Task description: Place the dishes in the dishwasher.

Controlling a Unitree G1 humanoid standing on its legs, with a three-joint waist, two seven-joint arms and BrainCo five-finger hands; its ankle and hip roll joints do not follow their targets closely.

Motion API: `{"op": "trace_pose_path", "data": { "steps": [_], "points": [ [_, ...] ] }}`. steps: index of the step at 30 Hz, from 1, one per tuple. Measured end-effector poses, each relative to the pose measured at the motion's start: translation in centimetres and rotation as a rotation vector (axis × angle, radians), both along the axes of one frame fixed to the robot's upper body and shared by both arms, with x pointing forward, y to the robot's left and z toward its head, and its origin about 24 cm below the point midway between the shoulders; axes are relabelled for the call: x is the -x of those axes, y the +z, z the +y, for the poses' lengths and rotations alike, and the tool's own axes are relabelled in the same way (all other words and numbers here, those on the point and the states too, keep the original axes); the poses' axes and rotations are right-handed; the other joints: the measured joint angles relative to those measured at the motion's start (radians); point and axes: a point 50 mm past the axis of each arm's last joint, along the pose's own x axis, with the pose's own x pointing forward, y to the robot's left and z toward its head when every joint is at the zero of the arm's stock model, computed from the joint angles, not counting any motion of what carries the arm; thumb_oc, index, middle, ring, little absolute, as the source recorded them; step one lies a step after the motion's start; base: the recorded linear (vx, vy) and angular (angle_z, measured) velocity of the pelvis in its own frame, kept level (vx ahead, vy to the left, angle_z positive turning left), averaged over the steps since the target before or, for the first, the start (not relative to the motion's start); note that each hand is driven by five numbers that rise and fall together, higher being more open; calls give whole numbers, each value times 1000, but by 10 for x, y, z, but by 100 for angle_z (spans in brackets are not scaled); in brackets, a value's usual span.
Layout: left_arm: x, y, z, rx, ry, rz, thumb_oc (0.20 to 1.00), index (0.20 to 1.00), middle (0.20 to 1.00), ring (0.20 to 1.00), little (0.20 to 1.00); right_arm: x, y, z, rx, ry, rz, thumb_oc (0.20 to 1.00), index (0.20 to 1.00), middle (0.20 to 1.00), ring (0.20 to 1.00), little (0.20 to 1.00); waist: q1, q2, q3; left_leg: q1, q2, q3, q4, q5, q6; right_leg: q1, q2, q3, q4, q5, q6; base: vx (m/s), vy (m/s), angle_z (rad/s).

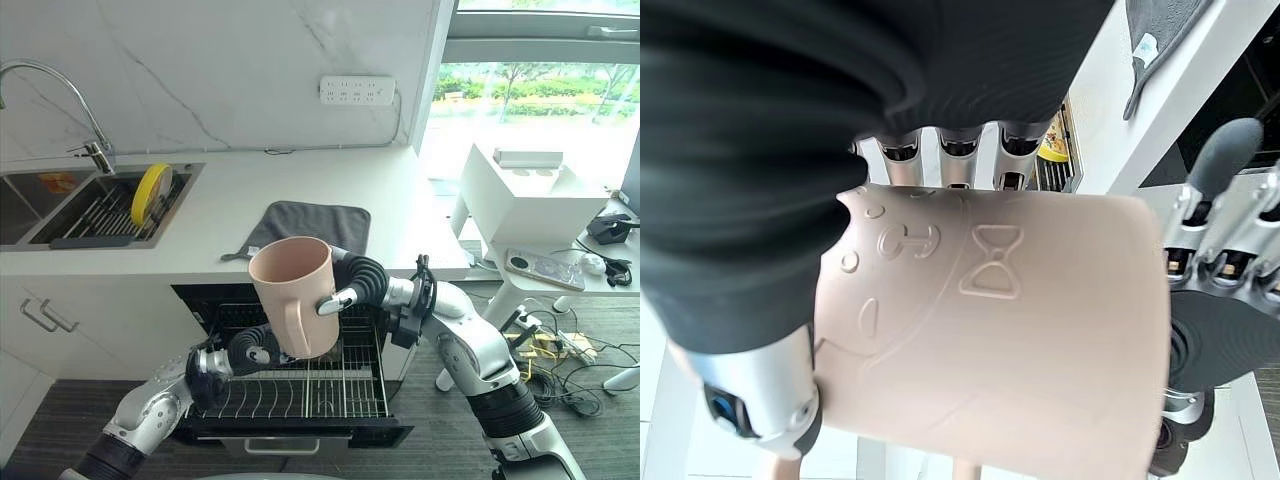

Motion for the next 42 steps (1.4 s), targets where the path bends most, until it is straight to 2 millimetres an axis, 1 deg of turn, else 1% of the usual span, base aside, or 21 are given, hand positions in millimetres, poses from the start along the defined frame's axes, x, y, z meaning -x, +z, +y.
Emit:
{"op": "trace_pose_path", "data": {
  "steps": [1,6,10,13,15,18,20,22,24,26,28,30,32,34,35,36,38,39,40,41,42],
  "points": [
    [0,-1,0,0,1,3,1000,1000,1000,1000,1000,0,0,0,-1,-4,0,200,200,200,200,200,0,0,0,0,0,0,0,0,0,0,0,0,0,0,0,0,0,0],
    [4,-20,21,-33,159,98,1000,1000,1000,1000,1000,-3,4,-17,-65,-126,-28,200,200,200,200,200,1,-1,1,0,0,1,-6,-1,0,-1,0,1,0,-1,1,0,0,0],
    [-2,-18,37,-37,289,96,1000,1000,1000,1000,1000,0,0,-27,-110,-191,-15,200,200,200,200,200,4,-4,2,-1,0,1,-6,-1,0,-2,0,1,0,-1,1,0,0,0],
    [-3,-20,39,-47,356,104,1000,1000,1000,1000,1000,2,-4,-29,-124,-208,-4,200,200,200,200,200,6,-6,2,-1,0,0,-6,-3,0,-2,0,1,0,-4,5,0,0,0],
    [-9,-21,45,-22,500,135,1000,1000,1000,1000,1000,3,-8,-33,-153,-250,16,200,200,200,200,200,8,-14,5,-2,0,-2,-5,-7,2,-3,5,2,5,-5,4,0,0,0],
    [-10,-23,53,-53,588,159,1000,1000,1000,1000,1000,4,-12,-35,-173,-282,28,200,200,200,200,200,10,-27,14,-8,4,-12,11,-7,2,-39,4,3,87,-50,0,-36,-28,9],
    [-14,-21,59,-77,649,144,1000,1000,1000,1000,1000,4,-15,-36,-198,-299,32,200,200,200,200,200,14,-49,35,-74,20,-28,114,-46,1,-103,-3,-2,198,-102,-10,-97,-29,17],
    [-24,-11,65,-101,685,101,1000,1000,1000,1000,1000,0,-15,-42,-204,-337,27,200,200,200,200,200,39,-63,98,-153,43,-44,248,-95,-3,-176,-6,-3,320,-160,-26,-111,9,14],
    [-31,-4,66,-107,695,74,1000,1000,1000,1000,1000,-3,-8,-44,-215,-355,-3,200,200,200,200,200,56,-46,159,-215,63,-59,355,-131,-10,-238,-10,-1,431,-209,-43,-59,55,11],
    [-34,1,63,-104,703,60,1000,1000,1000,1000,1000,-8,-3,-45,-224,-378,-22,200,200,200,200,200,56,-19,213,-251,72,-75,429,-158,-13,-283,-25,2,532,-264,-65,-35,87,8],
    [-35,2,65,-120,727,60,1000,1000,1000,1000,1000,-12,-7,-48,-209,-421,-9,200,200,200,200,200,50,-1,231,-259,80,-75,453,-168,-15,-298,-29,3,575,-284,-73,-36,80,2],
    [-36,5,67,-172,750,17,1000,1000,1000,1000,1000,-13,-8,-49,-185,-451,-17,200,200,200,200,200,49,9,241,-263,86,-69,464,-172,-17,-310,-27,9,603,-296,-80,9,70,-10],
    [-38,10,76,-328,789,-92,1000,1000,1000,1000,1000,-14,-8,-51,-168,-485,-32,200,200,200,200,200,48,11,255,-267,98,-57,522,-203,-24,-322,-25,27,662,-320,-72,43,50,-20],
    [-39,13,88,-471,831,-177,1000,1000,1000,1000,1000,-15,-10,-54,-156,-520,-31,200,200,200,200,200,41,20,258,-267,106,-61,562,-230,-29,-322,-24,31,701,-345,-78,98,90,-8],
    [-39,16,101,-654,836,-276,1000,1000,1000,1000,1000,-16,-12,-57,-144,-556,-27,200,200,200,200,200,32,28,260,-267,106,-71,579,-232,-29,-319,-24,32,718,-357,-81,121,110,7],
    [-40,18,108,-742,834,-323,1000,1000,1000,1000,1000,-16,-15,-61,-130,-584,-16,200,200,200,200,200,29,36,261,-261,104,-81,585,-237,-31,-312,-25,30,725,-362,-82,142,99,6],
    [-39,17,107,-785,823,-341,1000,1000,1000,1000,1000,-16,-17,-65,-102,-607,-24,200,200,200,200,200,23,54,260,-252,108,-77,587,-238,-31,-304,-29,30,729,-367,-80,139,54,2],
    [-38,14,102,-781,803,-335,1000,1000,1000,1000,1000,-14,-21,-66,-88,-614,-15,200,200,200,200,200,21,56,260,-231,106,-71,579,-239,-31,-288,-32,28,732,-369,-81,175,35,-3],
    [-38,13,101,-777,806,-333,1000,1000,1000,1000,1000,-14,-21,-66,-81,-616,-19,200,200,200,200,200,21,56,260,-230,111,-68,586,-243,-36,-289,-31,30,739,-384,-95,128,44,0],
    [-34,14,100,-762,834,-335,1000,1000,1000,1000,1000,-5,-22,-67,-79,-615,-24,200,200,200,200,200,18,59,266,-253,128,-58,658,-276,-42,-300,-32,32,796,-417,-100,-17,38,-6],
    [-27,12,97,-750,851,-334,1000,1000,1000,1000,1000,1,-21,-68,-75,-612,-30,200,200,200,200,200,18,61,272,-297,134,-63,719,-308,-43,-356,-38,45,866,-445,-104,-198,46,-6]
  ]
}}
